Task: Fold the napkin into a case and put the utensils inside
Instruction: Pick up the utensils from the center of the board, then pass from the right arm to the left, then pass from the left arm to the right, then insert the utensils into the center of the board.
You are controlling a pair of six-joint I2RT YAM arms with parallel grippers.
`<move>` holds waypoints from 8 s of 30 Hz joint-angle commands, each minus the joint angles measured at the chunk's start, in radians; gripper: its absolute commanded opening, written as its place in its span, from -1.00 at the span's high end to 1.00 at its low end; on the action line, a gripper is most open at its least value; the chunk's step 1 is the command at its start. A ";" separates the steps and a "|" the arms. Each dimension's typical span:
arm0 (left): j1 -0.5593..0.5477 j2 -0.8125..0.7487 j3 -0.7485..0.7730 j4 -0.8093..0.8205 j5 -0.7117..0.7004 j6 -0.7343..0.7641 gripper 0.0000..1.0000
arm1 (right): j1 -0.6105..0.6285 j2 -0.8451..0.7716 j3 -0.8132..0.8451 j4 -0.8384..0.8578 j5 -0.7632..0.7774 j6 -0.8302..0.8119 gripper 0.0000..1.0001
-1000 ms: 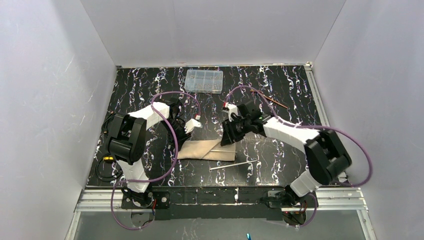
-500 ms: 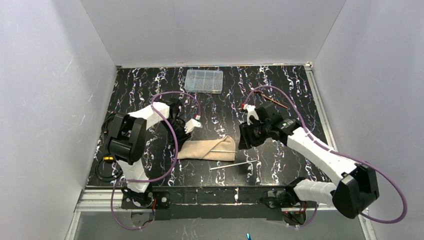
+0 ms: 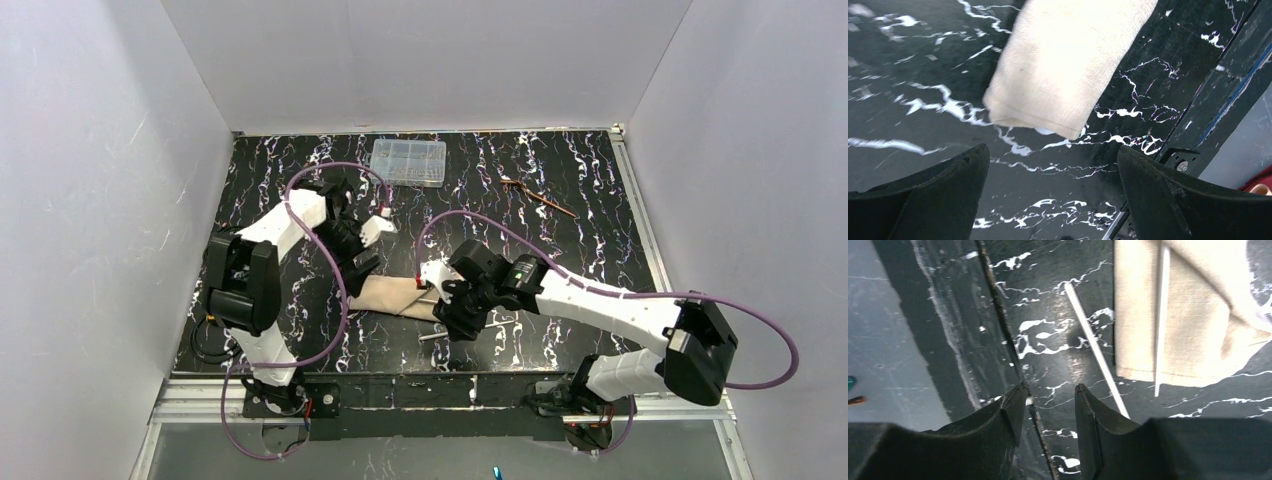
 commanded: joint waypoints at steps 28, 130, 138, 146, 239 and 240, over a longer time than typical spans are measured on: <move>0.164 -0.191 0.125 -0.148 0.115 -0.122 -0.97 | 0.148 0.263 -0.042 0.320 0.133 -0.192 0.11; 0.271 -0.527 -0.026 1.094 0.917 -1.425 1.00 | -0.199 0.099 0.112 1.325 -0.279 0.943 -0.26; 0.271 -0.520 -0.001 1.098 0.869 -1.466 1.00 | -0.105 0.213 0.146 1.401 -0.240 0.909 -0.15; 0.271 -0.528 -0.015 1.100 0.869 -1.480 1.00 | -0.075 0.313 0.210 1.449 -0.212 0.903 0.32; 0.080 -0.007 -0.212 0.315 0.119 -0.349 0.64 | 0.050 0.521 0.435 -0.328 0.393 -0.101 0.97; 0.081 -0.007 -0.210 0.312 0.122 -0.349 0.64 | 0.059 0.527 0.435 -0.323 0.389 -0.096 0.97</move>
